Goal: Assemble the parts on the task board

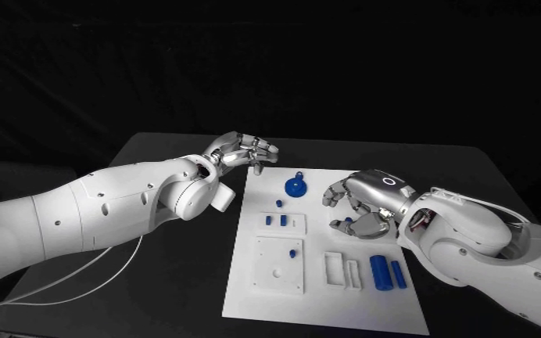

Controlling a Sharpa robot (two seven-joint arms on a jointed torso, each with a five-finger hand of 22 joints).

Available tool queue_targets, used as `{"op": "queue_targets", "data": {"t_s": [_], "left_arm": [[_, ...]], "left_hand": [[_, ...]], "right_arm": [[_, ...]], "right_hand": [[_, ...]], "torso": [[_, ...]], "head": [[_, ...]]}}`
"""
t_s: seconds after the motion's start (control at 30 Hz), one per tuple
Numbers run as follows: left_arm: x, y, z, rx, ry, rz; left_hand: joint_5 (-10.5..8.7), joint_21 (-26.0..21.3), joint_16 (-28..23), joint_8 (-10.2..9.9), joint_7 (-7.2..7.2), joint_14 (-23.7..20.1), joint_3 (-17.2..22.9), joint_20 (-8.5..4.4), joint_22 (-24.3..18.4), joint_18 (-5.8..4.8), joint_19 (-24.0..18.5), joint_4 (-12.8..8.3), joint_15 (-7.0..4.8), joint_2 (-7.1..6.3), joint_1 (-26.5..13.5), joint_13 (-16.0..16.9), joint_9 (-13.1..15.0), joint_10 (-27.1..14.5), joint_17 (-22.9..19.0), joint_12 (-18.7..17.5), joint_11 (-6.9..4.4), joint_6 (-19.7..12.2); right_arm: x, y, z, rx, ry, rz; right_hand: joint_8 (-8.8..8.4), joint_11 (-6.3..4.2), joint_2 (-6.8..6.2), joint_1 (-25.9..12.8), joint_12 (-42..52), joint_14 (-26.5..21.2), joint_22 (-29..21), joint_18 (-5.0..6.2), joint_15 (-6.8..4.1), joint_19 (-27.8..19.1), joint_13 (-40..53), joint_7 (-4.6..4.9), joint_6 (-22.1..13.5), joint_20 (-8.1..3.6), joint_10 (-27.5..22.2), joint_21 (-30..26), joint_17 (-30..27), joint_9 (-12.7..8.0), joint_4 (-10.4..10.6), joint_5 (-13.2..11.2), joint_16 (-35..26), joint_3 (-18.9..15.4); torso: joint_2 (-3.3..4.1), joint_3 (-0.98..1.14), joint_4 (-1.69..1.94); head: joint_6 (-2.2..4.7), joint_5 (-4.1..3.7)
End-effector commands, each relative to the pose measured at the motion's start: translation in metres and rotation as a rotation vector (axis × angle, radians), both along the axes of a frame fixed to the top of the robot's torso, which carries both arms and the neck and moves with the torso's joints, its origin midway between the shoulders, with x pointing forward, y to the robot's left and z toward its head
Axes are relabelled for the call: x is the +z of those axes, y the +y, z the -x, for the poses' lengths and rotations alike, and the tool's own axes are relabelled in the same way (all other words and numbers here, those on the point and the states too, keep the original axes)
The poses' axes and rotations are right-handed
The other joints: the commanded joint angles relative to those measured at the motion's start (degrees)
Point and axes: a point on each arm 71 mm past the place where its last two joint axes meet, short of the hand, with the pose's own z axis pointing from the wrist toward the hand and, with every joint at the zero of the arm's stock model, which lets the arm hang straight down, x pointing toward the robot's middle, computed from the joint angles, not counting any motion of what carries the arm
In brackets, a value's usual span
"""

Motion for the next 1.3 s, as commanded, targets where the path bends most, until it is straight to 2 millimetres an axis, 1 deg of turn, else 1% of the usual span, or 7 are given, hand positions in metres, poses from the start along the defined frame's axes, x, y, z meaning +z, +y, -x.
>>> {"op": "queue_targets", "data": {"t_s": [0.03, 0.33, 0.63, 0.83, 0.93, 1.17, 1.3], "left_arm": [[0.001, -0.002, 0.000, -0.011, -0.005, 0.006], [0.001, -0.002, -0.001, -0.011, -0.004, 0.006], [0.001, -0.003, -0.001, -0.013, -0.004, 0.007], [0.001, -0.002, -0.001, -0.012, -0.003, 0.007], [0.001, -0.002, -0.001, -0.013, -0.003, 0.007], [0.001, -0.002, -0.001, -0.012, -0.003, 0.007], [0.001, -0.002, -0.001, -0.012, -0.003, 0.007]], "left_hand": [[0.17, -0.25, -0.25, 0.31, -0.01, 0.41, -0.05, -1.17, 0.04, 0.62, 0.50, -0.26, -0.01, 0.14, -0.29, -0.09, -0.07, 0.15, 0.09, 0.24, 0.13, -0.45], [0.17, -0.27, -0.26, 0.33, -0.01, 0.42, -0.05, -1.17, 0.05, 0.62, 0.51, -0.26, -0.01, 0.15, -0.30, -0.09, -0.07, 0.16, 0.10, 0.25, 0.13, -0.45], [0.17, -0.29, -0.28, 0.34, -0.02, 0.42, -0.04, -1.17, 0.06, 0.62, 0.52, -0.26, -0.01, 0.16, -0.30, -0.09, -0.07, 0.16, 0.11, 0.25, 0.13, -0.45], [0.17, -0.29, -0.29, 0.35, -0.01, 0.42, -0.04, -1.17, 0.06, 0.62, 0.53, -0.25, -0.01, 0.18, -0.31, -0.09, -0.08, 0.16, 0.12, 0.25, 0.13, -0.45], [0.17, -0.30, -0.29, 0.36, -0.01, 0.43, -0.04, -1.17, 0.07, 0.62, 0.53, -0.25, -0.01, 0.19, -0.32, -0.09, -0.08, 0.16, 0.13, 0.25, 0.13, -0.45], [0.17, -0.31, -0.30, 0.36, -0.01, 0.43, -0.05, -1.17, 0.07, 0.61, 0.54, -0.24, 0.00, 0.20, -0.35, -0.09, -0.09, 0.16, 0.14, 0.25, 0.14, -0.45], [0.17, -0.32, -0.31, 0.37, -0.01, 0.43, -0.05, -1.17, 0.07, 0.61, 0.54, -0.22, 0.00, 0.22, -0.36, -0.09, -0.09, 0.16, 0.14, 0.26, 0.14, -0.45]], "right_arm": [[-0.009, -0.009, -0.004, -0.037, 0.072, 0.138], [-0.017, -0.026, -0.013, -0.095, 0.087, 0.233], [-0.019, -0.026, -0.017, -0.103, 0.080, 0.245], [-0.023, -0.022, -0.018, -0.093, 0.092, 0.248], [-0.024, -0.021, -0.018, -0.093, 0.092, 0.239], [-0.027, -0.020, -0.019, -0.087, 0.101, 0.247], [-0.029, -0.018, -0.019, -0.083, 0.105, 0.259]], "right_hand": [[-0.18, 0.52, 0.01, 0.28, -0.41, -0.64, 1.01, 4.88, 0.62, -0.22, -0.51, 0.13, -0.93, -0.06, -1.24, -0.35, -0.07, -0.13, -0.13, -1.49, -0.20, -0.91], [-0.23, 1.04, -0.07, -0.14, -0.19, -2.12, 0.85, 4.88, 1.10, -1.76, -1.50, -0.55, -1.61, 0.49, -2.52, -1.27, -0.23, -0.25, -0.53, -3.52, -0.61, -2.16], [0.13, 0.74, 0.02, 1.41, 0.30, -2.19, 0.81, 4.88, 0.79, -1.66, -1.69, -0.75, -1.37, 0.58, -1.55, -1.39, -0.26, -0.14, -0.22, -3.82, -0.44, -0.62], [0.69, 0.28, 0.15, 3.12, 0.80, -1.86, 0.84, 4.88, 0.35, -1.10, -1.80, -0.83, -0.96, 0.63, -0.12, -1.25, -0.31, 0.09, 1.48, -3.99, -0.16, 3.17], [0.94, 0.12, 0.25, 2.31, 1.06, -1.75, 0.91, 4.88, 0.21, -0.94, -1.80, -0.82, -0.79, 0.79, 0.61, -1.12, -0.34, 0.20, 3.21, -4.03, -0.08, 4.17], [1.53, -0.29, 0.50, 2.34, 1.52, -1.54, 1.03, 4.88, -0.18, -0.74, -1.74, -0.81, -0.10, 0.70, 1.83, -0.85, -0.37, 0.44, 4.67, -4.02, 0.07, 5.51], [2.21, -0.88, 1.17, 3.46, 2.37, -1.33, 1.07, 4.88, -0.73, -0.57, -1.30, -0.91, 0.93, 0.59, 3.57, -0.64, -0.39, 0.72, 5.07, -4.03, 0.17, 6.94]], "torso": [[0.07, 0.07, 0.01], [0.09, 0.04, 0.05], [0.10, 0.04, 0.13], [0.11, -0.05, 0.15], [0.11, -0.11, 0.16], [0.08, -0.12, 0.19], [0.09, -0.12, 0.20]], "head": [[0.57, -0.79], [0.69, -1.37], [0.62, -1.70], [0.48, -1.75], [0.36, -1.73], [0.16, -1.76], [-0.01, -1.73]]}}
